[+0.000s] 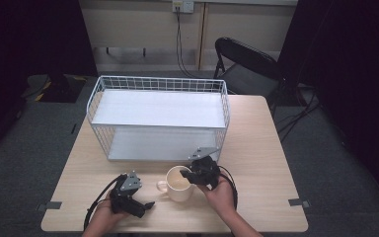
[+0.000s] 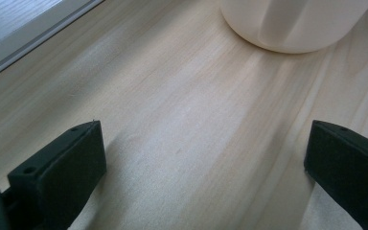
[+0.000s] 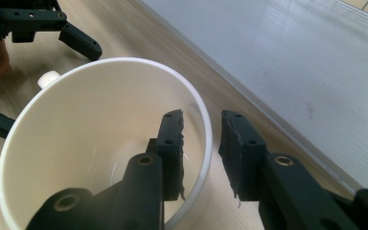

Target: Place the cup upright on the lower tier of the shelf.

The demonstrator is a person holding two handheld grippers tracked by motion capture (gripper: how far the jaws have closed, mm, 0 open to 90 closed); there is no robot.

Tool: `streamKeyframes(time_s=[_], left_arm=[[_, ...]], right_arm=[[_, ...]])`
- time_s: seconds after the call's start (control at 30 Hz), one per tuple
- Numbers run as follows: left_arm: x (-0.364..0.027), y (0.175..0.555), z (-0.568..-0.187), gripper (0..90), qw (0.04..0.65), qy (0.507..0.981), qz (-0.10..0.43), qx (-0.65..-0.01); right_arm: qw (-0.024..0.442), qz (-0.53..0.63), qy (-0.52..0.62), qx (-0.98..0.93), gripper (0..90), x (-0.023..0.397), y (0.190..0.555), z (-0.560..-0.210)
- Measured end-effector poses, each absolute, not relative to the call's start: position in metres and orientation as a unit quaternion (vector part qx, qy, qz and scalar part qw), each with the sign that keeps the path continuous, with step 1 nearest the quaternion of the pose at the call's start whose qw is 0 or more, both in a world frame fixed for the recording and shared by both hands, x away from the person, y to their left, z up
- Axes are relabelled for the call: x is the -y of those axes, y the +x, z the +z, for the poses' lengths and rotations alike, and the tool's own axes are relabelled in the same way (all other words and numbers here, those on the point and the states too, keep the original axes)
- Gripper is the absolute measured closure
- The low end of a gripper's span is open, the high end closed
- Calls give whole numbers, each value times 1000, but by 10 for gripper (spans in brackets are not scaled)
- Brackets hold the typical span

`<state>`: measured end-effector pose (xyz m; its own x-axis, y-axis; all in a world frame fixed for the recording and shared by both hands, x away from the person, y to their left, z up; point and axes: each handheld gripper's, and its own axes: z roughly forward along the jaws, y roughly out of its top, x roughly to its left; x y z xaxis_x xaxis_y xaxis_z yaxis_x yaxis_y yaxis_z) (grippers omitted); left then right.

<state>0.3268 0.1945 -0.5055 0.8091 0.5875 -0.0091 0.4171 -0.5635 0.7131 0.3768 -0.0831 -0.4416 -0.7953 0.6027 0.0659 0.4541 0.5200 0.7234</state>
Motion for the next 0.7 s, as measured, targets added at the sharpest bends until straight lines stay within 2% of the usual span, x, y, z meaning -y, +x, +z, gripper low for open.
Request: streamKeyframes(time_s=[0.13, 0.4, 0.7], left_arm=[[-194, 327, -505, 1, 369, 877, 116, -287], [-195, 327, -505, 0, 368, 877, 115, -286], [-194, 327, -505, 1, 369, 877, 116, -287]], right_arm=[[99, 383, 301, -868, 772, 80, 376, -443], [127, 380, 304, -865, 817, 84, 374, -441], [141, 385, 329, -850, 819, 99, 376, -436]])
